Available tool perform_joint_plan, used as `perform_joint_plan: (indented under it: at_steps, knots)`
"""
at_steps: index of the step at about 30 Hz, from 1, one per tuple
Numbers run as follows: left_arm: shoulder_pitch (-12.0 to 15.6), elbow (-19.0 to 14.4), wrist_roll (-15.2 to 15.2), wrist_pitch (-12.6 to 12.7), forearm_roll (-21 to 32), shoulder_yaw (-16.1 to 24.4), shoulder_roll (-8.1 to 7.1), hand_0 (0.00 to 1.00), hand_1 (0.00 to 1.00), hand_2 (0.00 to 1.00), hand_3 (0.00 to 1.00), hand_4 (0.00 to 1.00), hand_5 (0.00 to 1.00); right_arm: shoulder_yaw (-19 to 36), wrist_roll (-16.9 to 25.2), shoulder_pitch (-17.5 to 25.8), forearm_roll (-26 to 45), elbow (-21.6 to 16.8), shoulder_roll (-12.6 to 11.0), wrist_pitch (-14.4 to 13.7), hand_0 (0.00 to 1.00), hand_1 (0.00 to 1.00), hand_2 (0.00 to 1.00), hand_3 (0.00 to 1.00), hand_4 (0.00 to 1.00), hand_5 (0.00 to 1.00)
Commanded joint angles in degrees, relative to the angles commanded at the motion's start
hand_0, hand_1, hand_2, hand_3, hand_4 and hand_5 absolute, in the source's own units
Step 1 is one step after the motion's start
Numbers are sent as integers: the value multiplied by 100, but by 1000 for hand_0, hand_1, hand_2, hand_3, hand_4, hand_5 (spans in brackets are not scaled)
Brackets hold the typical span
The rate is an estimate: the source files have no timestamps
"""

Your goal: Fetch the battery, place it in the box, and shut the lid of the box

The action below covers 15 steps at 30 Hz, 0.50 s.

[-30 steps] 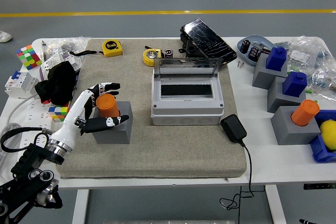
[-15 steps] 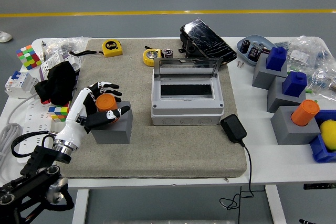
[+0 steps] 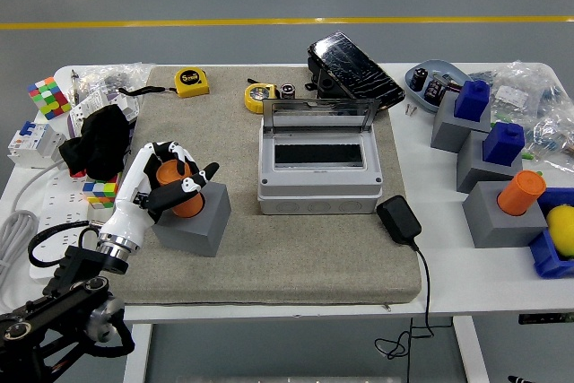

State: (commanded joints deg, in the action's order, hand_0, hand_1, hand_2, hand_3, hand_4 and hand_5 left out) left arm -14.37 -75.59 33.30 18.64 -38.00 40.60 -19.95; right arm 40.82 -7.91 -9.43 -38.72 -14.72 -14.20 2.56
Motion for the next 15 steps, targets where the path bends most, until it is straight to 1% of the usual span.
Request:
perform_joint_plan:
  at_steps: [4, 6, 7, 9, 10, 11, 12, 13, 15]
  knots:
    - [-44, -155, -51, 25, -189, 18, -11, 32, 3, 79, 135, 770, 2, 24, 4, -11, -7, -8, -1, -5, 673, 672, 686, 536, 916, 466]
    - [-108, -303, -176, 14, -310, 41, -55, 33, 6, 81, 130, 788, 2, 27, 3, -14, -5, -7, -5, -7, 671, 672, 686, 536, 917, 466]
    - [-158, -381, -300, 7, -477, 56, -77, 33, 6, 81, 130, 788, 2, 28, 3, -14, -4, -6, -7, -9, 671, 672, 686, 536, 917, 466]
    - [-329, -536, -599, 19, -850, 76, -117, 33, 6, 81, 130, 788, 2, 13, 0, -12, 6, 1, -12, -10, 671, 672, 686, 536, 917, 466]
    - [-438, -615, -804, 5, -1069, 85, -130, 33, 6, 81, 130, 788, 2, 3, -3, -11, 12, 6, -15, -10, 671, 672, 686, 536, 917, 466]
    - [-587, -698, -1037, -3, -1320, 76, -137, 35, 11, 91, 142, 884, 2, -5, -5, -10, 15, 8, -18, -13, 672, 672, 686, 536, 916, 466]
    - [-742, -750, -1292, -3, -1581, 48, -135, 35, 11, 91, 142, 884, 2, -10, -5, -10, 18, 9, -20, -17, 672, 672, 686, 536, 916, 466]
    - [-897, -783, -1489, -56, -1804, -7, -118, 35, 11, 91, 142, 884, 2, -22, -7, -11, 22, 9, -23, -19, 672, 672, 686, 536, 916, 466]
    - [-1281, -771, -1922, -151, -2289, -173, -53, 35, 11, 91, 142, 884, 2, -44, -9, -19, 32, 9, -28, -26, 672, 672, 686, 536, 916, 466]
